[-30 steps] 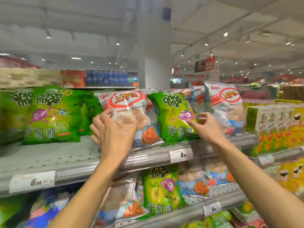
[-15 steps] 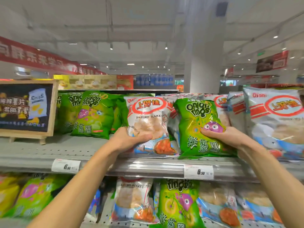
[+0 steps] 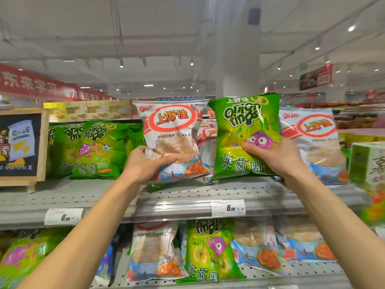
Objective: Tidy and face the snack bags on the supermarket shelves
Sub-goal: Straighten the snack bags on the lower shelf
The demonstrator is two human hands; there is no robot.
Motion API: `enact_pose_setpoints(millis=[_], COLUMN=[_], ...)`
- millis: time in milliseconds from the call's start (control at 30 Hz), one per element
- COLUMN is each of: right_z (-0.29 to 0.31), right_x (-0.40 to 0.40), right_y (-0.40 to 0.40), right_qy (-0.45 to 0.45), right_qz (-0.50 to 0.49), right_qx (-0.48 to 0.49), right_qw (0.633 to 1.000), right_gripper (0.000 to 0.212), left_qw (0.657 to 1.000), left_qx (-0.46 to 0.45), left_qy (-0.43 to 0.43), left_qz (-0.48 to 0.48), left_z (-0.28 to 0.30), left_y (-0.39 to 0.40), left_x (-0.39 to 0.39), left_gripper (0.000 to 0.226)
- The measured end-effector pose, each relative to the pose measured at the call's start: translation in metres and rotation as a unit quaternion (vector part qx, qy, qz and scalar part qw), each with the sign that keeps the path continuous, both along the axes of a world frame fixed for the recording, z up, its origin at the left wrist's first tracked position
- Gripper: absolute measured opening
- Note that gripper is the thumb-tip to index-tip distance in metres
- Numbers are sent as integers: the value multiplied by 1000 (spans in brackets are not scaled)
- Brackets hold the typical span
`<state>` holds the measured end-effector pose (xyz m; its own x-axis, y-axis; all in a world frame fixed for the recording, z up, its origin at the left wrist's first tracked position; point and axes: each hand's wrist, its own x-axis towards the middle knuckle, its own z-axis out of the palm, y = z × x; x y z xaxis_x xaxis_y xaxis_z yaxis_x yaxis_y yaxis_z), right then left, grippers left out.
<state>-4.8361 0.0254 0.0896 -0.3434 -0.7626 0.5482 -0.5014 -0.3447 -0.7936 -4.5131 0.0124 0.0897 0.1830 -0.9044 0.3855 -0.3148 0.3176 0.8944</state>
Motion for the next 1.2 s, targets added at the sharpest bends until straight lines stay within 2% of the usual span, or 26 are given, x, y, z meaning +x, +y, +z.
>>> enact_pose_setpoints(millis=[100,233,300,367,500,567,633,700,733,767,833,900,933,1033,1100,1200], right_z=[1,-5,-8,-12,-22,-27,-30,-32,-31,-31,-28,-23,-20,-13,-9,-7], right_x=[-18,-52,-64,-73,-79,-79,-76,-70,-63,-56,-38,-18,-7,26,54,96], right_y=[20,48,62,73,85,87,88,88,88,87,85,81,78,65,54,35], right_qy=[7,2,-14,-20,-23,-10,-2,-13,-15,-18,-16,-15,-17,-25,-32,-6], right_qz=[-52,-120,-136,-134,-119,-126,-126,-108,-99,-93,-84,-61,-46,-14,8,31], right_qx=[-37,-33,-20,-16,-2,11,29,37,36,30,0,-5,-2,-13,-27,-34], right_qw=[998,992,990,991,993,992,992,993,994,995,996,998,999,1000,999,999], right_gripper=[52,53,54,51,47,60,86,106,109,105,80,56,51,50,54,58], left_qw=[1000,998,997,997,998,996,995,993,992,991,988,989,990,980,968,952], left_qx=[-3,-6,-2,13,32,32,37,40,37,32,29,34,20,-56,-75,-54], left_qy=[1,38,54,48,11,-7,-33,-51,-54,-57,-64,-86,-108,-189,-235,-298], left_qz=[-14,-41,-50,-54,-57,-77,-91,-100,-108,-120,-136,-113,-86,4,40,52], left_z=[3,-10,-17,-21,-25,-27,-29,-30,-30,-30,-31,-33,-33,-35,-38,-45], left_y=[-9,-23,-30,-36,-38,-40,-41,-40,-40,-39,-39,-38,-36,-24,-12,7], left_x=[-21,-53,-71,-90,-124,-130,-131,-128,-125,-122,-114,-99,-87,-42,-7,37], left_gripper=[88,58,55,60,98,112,115,105,95,84,68,66,62,40,47,62])
